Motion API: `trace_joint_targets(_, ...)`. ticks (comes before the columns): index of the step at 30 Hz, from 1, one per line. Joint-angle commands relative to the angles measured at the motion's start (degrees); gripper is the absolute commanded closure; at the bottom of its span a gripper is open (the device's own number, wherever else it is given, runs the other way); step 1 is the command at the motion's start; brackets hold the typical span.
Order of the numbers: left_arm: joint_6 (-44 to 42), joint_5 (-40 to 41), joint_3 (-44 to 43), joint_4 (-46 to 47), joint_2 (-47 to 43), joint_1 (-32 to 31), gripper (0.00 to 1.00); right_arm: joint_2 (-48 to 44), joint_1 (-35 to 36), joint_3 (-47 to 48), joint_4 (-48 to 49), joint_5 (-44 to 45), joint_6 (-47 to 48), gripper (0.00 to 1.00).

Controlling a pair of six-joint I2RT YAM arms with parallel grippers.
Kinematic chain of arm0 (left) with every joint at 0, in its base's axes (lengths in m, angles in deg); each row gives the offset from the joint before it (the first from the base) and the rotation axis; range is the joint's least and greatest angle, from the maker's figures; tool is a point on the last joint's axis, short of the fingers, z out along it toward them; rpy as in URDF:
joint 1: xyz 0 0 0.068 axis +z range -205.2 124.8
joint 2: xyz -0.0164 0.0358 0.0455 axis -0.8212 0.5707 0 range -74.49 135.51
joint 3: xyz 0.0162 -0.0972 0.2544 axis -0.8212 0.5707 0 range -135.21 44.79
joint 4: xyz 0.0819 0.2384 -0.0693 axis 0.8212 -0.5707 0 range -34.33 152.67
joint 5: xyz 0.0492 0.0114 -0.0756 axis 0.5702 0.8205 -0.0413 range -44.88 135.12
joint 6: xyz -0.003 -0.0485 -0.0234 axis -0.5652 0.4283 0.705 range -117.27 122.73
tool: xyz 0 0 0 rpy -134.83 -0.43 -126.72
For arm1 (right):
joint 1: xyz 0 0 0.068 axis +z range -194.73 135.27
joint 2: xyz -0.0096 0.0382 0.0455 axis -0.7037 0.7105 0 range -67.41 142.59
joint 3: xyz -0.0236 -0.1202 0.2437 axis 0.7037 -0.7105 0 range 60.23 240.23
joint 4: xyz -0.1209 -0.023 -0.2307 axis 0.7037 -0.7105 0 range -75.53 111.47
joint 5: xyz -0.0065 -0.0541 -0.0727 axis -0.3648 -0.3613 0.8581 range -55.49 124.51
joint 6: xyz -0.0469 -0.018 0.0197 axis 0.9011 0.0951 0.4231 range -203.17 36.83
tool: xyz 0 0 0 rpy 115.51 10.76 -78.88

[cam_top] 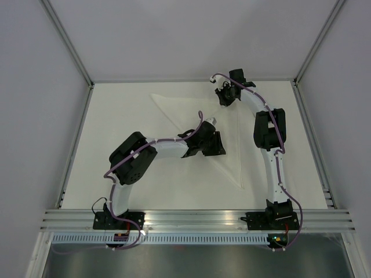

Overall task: Fold the napkin, place the utensils inside, and roll it up
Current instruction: Smooth out the napkin at the center of the board.

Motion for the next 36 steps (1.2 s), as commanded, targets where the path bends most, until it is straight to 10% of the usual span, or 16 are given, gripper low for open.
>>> trace_joint_targets(1,3.3,-0.2,0.7,-0.9,1.3,-1.2,0.53,-1.9,0.4,-0.3,2.5,1.3,-0.4,0.86)
trace_joint_targets(21,3.9,0.0,1.5,-2.4,2.2,-2.0,0.54,-1.6,0.4,0.0,7.6,5.7,-1.5,0.85)
trace_joint_targets(36,4.0,1.3,2.3,-0.6,0.6,-2.2,0.51,-3.0,0.0,1.1,9.9,10.7,-4.1,0.66)
